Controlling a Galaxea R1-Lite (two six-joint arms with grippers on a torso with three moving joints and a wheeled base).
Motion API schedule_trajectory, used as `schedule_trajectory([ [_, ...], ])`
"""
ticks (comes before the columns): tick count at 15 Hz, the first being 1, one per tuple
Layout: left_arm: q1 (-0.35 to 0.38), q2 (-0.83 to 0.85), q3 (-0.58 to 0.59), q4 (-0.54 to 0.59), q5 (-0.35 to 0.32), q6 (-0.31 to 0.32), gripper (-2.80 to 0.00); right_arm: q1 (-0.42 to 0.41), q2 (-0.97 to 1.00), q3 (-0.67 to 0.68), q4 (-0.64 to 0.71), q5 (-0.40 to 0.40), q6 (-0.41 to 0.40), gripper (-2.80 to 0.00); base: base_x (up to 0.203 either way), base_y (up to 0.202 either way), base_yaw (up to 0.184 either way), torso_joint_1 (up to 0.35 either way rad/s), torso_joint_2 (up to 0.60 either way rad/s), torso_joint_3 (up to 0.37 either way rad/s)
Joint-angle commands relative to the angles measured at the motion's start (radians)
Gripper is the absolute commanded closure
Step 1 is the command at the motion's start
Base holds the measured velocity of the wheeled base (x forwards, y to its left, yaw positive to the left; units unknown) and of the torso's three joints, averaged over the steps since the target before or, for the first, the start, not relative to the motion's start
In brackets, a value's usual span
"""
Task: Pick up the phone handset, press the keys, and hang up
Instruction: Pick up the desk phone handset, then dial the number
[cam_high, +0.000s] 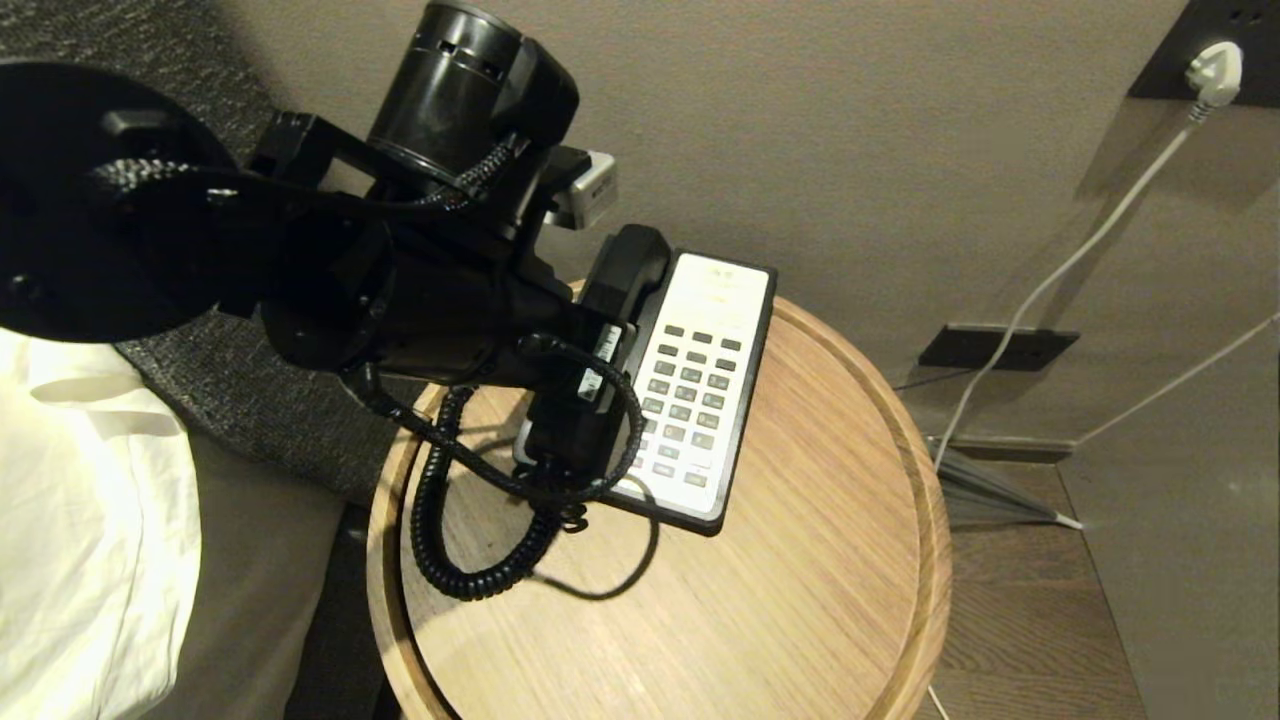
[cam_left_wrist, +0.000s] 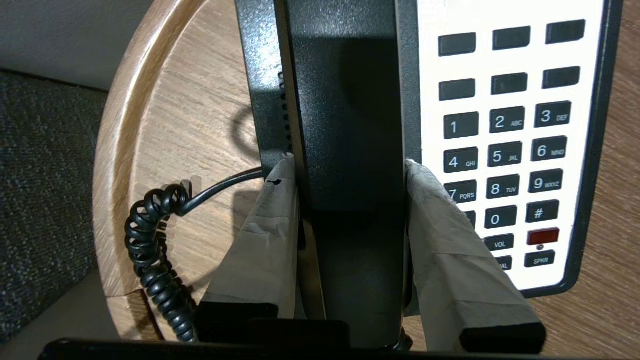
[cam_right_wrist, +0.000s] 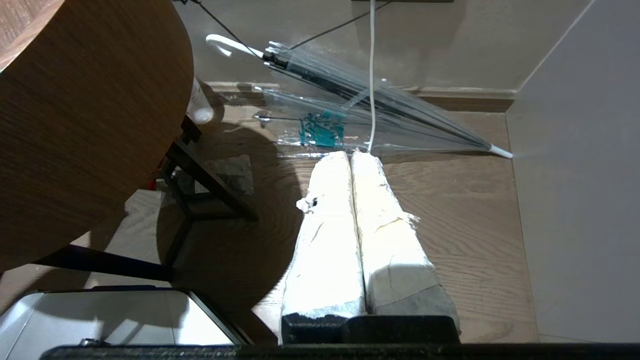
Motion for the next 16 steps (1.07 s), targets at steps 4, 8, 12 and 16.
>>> schedule_trajectory([
  [4, -0.002, -0.059, -0.012, 0.026, 0.014, -0.001, 0.00, 0.001, 0.000, 0.000, 0.000, 0.000, 0.000, 0.00, 0.000, 0.000, 0.000, 0.000, 0.00, 0.000],
  [8, -0.005, -0.151, -0.019, 0.035, 0.040, -0.003, 0.00, 0.001, 0.000, 0.000, 0.000, 0.000, 0.000, 0.00, 0.000, 0.000, 0.000, 0.000, 0.00, 0.000],
  [12, -0.006, -0.277, -0.034, 0.083, 0.047, -0.010, 0.00, 0.000, 0.000, 0.000, 0.000, 0.000, 0.000, 0.00, 0.000, 0.000, 0.000, 0.000, 0.00, 0.000],
  [16, -0.005, -0.386, -0.038, 0.085, 0.046, -0.129, 0.00, 0.001, 0.000, 0.000, 0.000, 0.000, 0.000, 0.00, 0.000, 0.000, 0.000, 0.000, 0.00, 0.000],
])
